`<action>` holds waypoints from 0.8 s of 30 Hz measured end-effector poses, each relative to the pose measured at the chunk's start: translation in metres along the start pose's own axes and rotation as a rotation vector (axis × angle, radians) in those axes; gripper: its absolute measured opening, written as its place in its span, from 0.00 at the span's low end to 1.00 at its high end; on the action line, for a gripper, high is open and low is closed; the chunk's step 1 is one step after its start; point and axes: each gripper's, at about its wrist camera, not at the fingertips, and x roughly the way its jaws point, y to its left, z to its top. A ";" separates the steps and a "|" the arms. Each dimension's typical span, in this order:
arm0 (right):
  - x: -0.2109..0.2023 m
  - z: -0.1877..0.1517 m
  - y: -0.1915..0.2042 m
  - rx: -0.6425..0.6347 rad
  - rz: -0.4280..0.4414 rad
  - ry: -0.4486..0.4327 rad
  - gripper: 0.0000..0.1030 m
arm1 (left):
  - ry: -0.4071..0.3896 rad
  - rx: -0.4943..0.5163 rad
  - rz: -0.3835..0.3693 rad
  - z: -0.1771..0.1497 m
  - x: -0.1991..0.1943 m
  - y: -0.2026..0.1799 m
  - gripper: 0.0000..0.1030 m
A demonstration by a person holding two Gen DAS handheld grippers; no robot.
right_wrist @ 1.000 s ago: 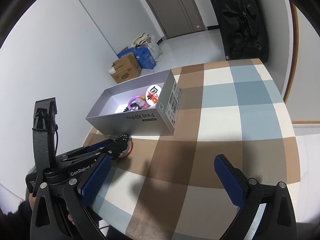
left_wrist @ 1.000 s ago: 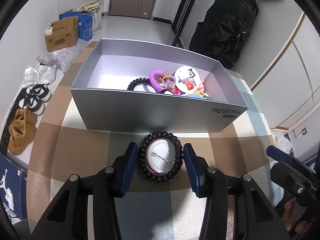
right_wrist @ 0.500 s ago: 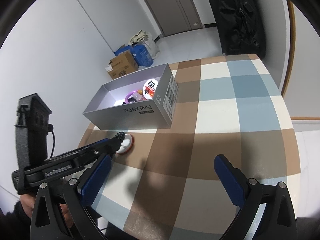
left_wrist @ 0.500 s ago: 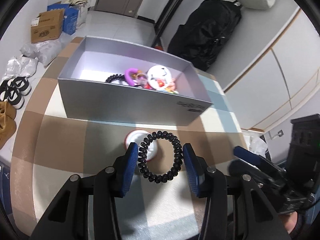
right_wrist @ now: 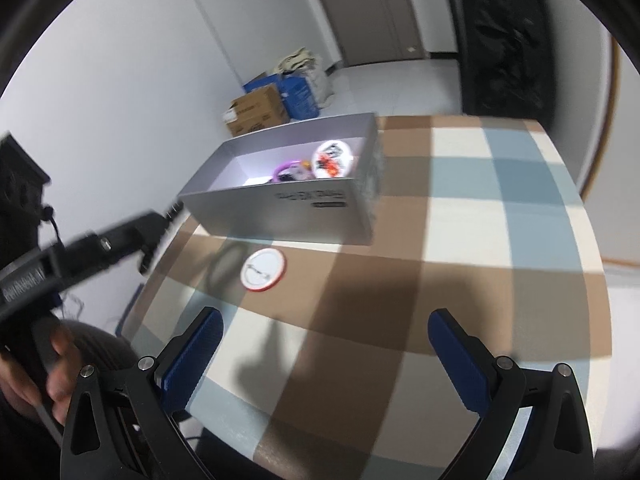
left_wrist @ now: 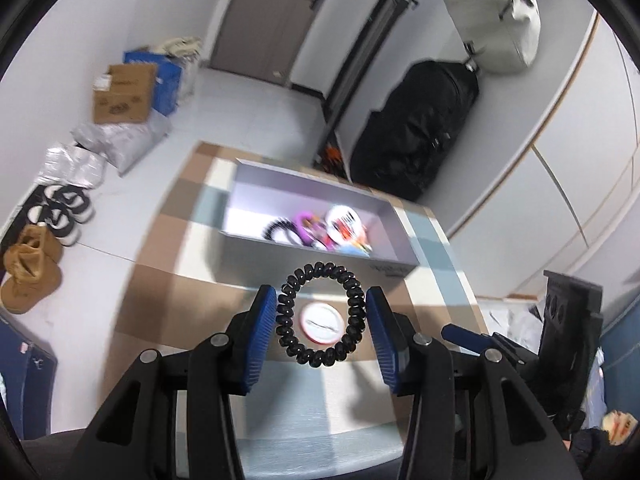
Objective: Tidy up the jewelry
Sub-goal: 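Grasp the black bead bracelet with the left tool and lift it, then grasp the red-rimmed white badge with the right tool while the left tool holds the bracelet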
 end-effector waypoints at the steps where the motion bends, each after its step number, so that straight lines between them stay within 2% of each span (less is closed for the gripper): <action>1: 0.002 0.002 0.004 -0.020 -0.002 0.001 1.00 | -0.007 -0.003 0.008 0.000 -0.001 0.001 0.39; 9: 0.029 0.017 0.033 -0.132 0.004 0.022 0.89 | -0.010 -0.033 0.037 -0.001 -0.003 0.020 0.39; 16: 0.060 0.020 0.047 -0.187 -0.013 0.052 0.78 | -0.008 -0.090 0.025 0.000 -0.004 0.036 0.39; 21: 0.070 0.019 0.055 -0.214 -0.026 0.046 0.76 | -0.018 -0.097 -0.005 0.001 -0.005 0.038 0.39; 24: 0.073 0.018 0.061 -0.243 -0.043 0.048 0.69 | -0.016 -0.101 -0.006 0.002 -0.004 0.040 0.39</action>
